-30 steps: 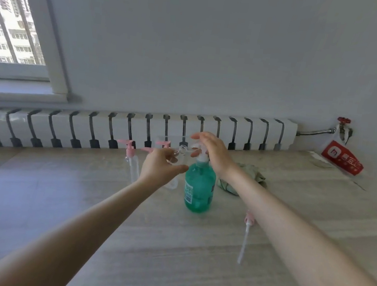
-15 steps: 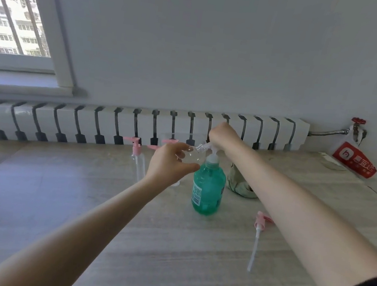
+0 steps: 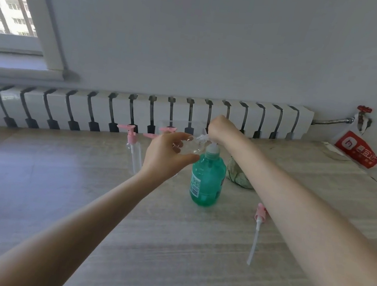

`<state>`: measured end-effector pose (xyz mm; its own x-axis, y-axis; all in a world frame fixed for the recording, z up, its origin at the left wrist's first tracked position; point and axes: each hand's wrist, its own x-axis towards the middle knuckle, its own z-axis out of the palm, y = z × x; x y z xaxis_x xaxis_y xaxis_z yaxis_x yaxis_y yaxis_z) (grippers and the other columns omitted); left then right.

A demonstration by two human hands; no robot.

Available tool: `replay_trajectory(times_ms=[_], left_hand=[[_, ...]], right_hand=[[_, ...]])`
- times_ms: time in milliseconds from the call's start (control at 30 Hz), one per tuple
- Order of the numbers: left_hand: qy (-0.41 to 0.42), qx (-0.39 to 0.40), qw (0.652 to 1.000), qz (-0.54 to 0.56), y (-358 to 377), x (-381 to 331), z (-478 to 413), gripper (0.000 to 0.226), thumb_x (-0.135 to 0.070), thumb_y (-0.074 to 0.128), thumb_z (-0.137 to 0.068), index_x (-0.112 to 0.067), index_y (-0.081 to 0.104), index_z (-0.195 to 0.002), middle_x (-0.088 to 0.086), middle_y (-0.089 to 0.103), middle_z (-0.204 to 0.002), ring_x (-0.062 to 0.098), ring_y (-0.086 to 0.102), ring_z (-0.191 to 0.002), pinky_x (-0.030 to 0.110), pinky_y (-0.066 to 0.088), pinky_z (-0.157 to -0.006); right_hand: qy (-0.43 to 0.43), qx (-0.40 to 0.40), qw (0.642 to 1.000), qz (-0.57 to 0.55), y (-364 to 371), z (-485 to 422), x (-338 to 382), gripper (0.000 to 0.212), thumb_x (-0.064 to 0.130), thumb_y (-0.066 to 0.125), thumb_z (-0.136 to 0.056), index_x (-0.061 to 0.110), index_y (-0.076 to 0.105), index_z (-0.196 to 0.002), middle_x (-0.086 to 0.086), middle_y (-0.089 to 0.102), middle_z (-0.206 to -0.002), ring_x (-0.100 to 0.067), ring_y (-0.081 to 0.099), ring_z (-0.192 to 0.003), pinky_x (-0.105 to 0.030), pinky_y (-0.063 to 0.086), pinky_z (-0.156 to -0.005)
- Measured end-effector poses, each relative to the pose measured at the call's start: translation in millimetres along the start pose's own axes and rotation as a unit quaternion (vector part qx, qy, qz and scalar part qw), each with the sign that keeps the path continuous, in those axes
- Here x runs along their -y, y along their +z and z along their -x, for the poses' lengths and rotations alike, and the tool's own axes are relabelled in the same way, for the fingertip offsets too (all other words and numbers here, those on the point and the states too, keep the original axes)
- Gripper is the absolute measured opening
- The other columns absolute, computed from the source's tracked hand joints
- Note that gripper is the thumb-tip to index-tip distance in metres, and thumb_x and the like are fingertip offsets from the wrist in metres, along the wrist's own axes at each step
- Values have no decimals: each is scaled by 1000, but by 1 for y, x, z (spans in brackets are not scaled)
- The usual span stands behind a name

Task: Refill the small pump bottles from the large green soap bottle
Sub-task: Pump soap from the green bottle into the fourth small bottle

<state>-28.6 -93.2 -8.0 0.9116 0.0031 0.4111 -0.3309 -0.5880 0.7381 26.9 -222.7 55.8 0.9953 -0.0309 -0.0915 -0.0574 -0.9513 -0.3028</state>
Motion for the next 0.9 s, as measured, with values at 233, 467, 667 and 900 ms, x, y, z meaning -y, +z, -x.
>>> replay_trajectory(times_ms=[233, 467, 667, 900], left_hand=[[3, 7, 1000, 6, 3, 4, 2, 46, -29, 79, -74, -18, 65, -116, -3, 61, -98, 9, 65, -78, 28, 56, -76], [12, 18, 1000, 12, 3, 4, 3, 49, -27, 77, -76, -14, 62, -121, -1, 69, -102, 10, 65, -83, 32, 58, -78], [-5, 10, 998, 54, 5, -3, 4, 46, -25, 76, -77, -12, 62, -119, 0, 69, -102, 11, 67, -86, 31, 58, -80], [-7, -22, 997, 67, 13, -4, 9, 41, -27, 78, -76, -13, 65, -113, -2, 69, -98, 9, 67, -85, 33, 58, -80]], right_hand=[[-19, 4, 999, 28, 7, -5, -1, 17, 7, 42, -97, -1, 56, -102, -5, 38, -76, -10, 35, -62, -22, 35, -65], [28, 6, 1000, -9, 7, 0, 0, 23, 17, 44, -99, -1, 57, -104, -3, 35, -69, -12, 33, -56, -21, 27, -49], [52, -44, 849, -524, 5, 15, -12, 26, 30, 41, -96, 10, 56, -102, -8, 62, -98, -13, 56, -71, -20, 40, -57], [-30, -41, 848, -528, 53, 34, -24, 55, 59, 36, -92, 11, 63, -90, -5, 67, -100, -18, 60, -99, -36, 42, -93]])
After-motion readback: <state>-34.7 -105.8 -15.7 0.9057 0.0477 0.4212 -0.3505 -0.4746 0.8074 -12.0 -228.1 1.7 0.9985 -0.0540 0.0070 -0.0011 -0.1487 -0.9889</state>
